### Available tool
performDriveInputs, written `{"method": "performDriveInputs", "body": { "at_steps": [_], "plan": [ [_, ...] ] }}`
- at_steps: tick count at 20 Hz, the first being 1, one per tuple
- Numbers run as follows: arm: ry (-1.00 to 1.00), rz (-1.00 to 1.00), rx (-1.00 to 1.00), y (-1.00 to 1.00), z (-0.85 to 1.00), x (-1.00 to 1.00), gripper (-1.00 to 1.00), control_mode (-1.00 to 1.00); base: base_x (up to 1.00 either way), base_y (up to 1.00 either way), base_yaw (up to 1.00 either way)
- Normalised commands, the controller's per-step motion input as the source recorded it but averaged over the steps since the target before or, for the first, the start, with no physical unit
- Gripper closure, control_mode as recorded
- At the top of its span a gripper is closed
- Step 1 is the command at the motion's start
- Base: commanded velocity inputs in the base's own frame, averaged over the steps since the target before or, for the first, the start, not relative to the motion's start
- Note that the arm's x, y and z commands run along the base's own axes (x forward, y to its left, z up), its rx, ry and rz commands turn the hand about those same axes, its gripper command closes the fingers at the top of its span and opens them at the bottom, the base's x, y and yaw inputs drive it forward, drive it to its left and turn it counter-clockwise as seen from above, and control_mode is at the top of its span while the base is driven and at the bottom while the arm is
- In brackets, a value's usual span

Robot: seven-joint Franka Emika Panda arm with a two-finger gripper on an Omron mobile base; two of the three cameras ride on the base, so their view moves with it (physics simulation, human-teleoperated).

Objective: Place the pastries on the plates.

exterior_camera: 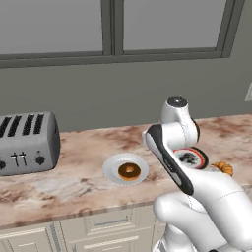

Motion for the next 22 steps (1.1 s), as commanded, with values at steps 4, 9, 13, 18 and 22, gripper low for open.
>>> {"method": "performDriveInputs", "body": {
  "at_steps": [4, 9, 13, 18, 22],
  "plan": [
    [0.0, -0.08, 0.0, -0.93, 0.0, -0.29, -1.0, -1.0, 0.0, 0.0, 0.0],
    [0.0, -0.07, 0.0, -0.85, 0.0, -0.17, -1.0, -1.0, 0.0, 0.0, 0.0],
    [0.01, -0.02, 0.0, -0.65, 0.0, -0.01, -1.0, -1.0, 0.0, 0.0, 0.0],
    [0.03, -0.02, 0.0, -0.64, 0.0, 0.0, -1.0, -1.0, 0.0, 0.0, 0.0],
    [0.01, -0.02, 0.0, -0.72, 0.0, -0.03, -1.0, -1.0, 0.0, 0.0, 0.0]
  ]
}}
